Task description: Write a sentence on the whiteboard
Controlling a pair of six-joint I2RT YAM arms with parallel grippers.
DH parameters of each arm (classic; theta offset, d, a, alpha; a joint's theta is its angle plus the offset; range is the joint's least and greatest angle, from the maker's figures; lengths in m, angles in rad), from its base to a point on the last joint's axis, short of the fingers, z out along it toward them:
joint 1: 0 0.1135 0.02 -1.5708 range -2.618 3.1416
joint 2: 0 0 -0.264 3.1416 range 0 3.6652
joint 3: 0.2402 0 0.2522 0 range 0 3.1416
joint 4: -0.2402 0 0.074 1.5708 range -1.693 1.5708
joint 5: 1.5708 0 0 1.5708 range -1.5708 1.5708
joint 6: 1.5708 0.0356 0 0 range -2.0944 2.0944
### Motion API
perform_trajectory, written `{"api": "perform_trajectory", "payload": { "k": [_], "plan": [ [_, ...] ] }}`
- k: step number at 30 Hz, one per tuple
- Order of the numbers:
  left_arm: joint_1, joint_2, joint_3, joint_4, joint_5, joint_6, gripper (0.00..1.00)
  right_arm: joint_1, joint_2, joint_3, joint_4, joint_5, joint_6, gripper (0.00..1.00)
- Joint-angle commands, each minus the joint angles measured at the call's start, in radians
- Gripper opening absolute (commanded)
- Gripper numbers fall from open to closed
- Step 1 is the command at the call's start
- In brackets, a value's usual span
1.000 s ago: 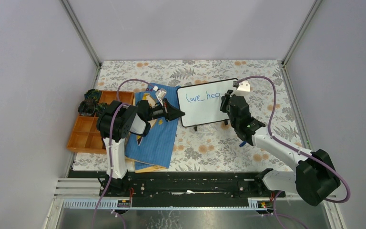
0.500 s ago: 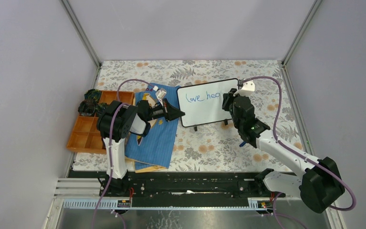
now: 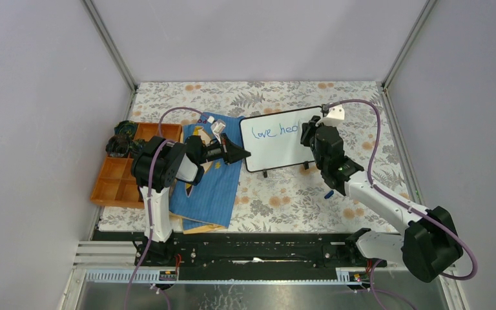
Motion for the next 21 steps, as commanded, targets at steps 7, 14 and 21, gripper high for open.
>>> {"api": "perform_trajectory", "payload": {
  "k": [7, 14, 21],
  "plan": [
    [0.014, 0.042, -0.019, -0.131, -0.039, 0.079, 0.0, -0.018, 0.029, 0.055, 0.071, -0.009, 0.006, 0.0],
    [0.013, 0.041, -0.019, -0.133, -0.04, 0.08, 0.0, -0.023, 0.045, 0.048, 0.066, -0.006, 0.012, 0.0],
    [0.013, 0.041, -0.018, -0.136, -0.042, 0.081, 0.0, -0.025, 0.046, 0.036, 0.049, -0.007, 0.015, 0.0]
  ]
}}
